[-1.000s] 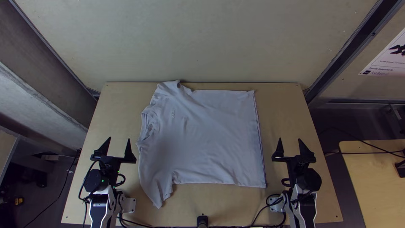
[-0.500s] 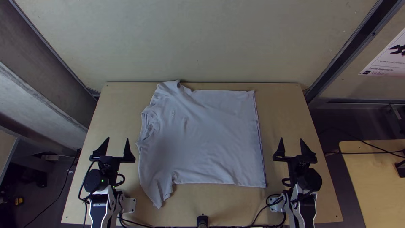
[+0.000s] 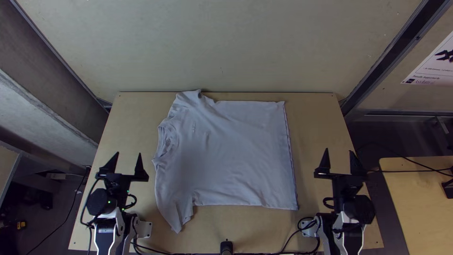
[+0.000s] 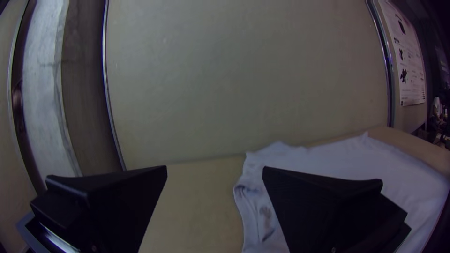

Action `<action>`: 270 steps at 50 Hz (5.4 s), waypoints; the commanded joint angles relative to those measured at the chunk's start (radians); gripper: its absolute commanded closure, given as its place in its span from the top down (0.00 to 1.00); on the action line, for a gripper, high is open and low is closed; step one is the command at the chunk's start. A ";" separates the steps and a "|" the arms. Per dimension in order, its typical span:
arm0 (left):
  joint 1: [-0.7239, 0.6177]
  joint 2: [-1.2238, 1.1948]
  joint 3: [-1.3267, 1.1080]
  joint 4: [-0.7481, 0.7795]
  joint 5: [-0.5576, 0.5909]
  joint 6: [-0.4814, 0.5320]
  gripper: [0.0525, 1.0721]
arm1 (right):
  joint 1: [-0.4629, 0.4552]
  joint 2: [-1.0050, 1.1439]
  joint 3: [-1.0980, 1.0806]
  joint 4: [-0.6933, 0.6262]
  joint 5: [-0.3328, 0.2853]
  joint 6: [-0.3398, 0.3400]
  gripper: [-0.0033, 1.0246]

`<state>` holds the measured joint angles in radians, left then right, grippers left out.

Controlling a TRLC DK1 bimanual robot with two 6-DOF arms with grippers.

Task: Fold the t-shirt

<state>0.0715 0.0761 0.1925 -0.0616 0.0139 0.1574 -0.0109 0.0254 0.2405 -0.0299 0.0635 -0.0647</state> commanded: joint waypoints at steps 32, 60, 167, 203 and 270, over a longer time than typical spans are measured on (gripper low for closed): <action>-0.033 0.823 0.791 0.105 -0.012 -0.071 0.96 | 0.038 0.729 0.658 0.056 0.004 -0.006 0.96; -0.185 1.433 1.513 -0.308 -0.124 -0.087 0.96 | 0.092 1.243 1.111 -0.036 0.013 0.085 0.96; -0.190 2.435 2.128 -0.445 -0.006 -0.289 0.03 | 0.144 1.903 1.355 -0.329 0.002 0.379 0.96; -0.190 2.338 2.125 -0.480 -0.005 -0.277 0.03 | 0.150 2.360 1.896 -0.616 -0.005 0.459 0.96; -0.184 2.303 2.122 -0.492 -0.002 -0.274 0.03 | 0.152 2.487 2.079 -0.728 0.036 0.499 0.03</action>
<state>-0.1120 2.4374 2.2913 -0.5518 0.0078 -0.1307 0.1501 2.5122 2.2864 -0.7666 0.0723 0.4374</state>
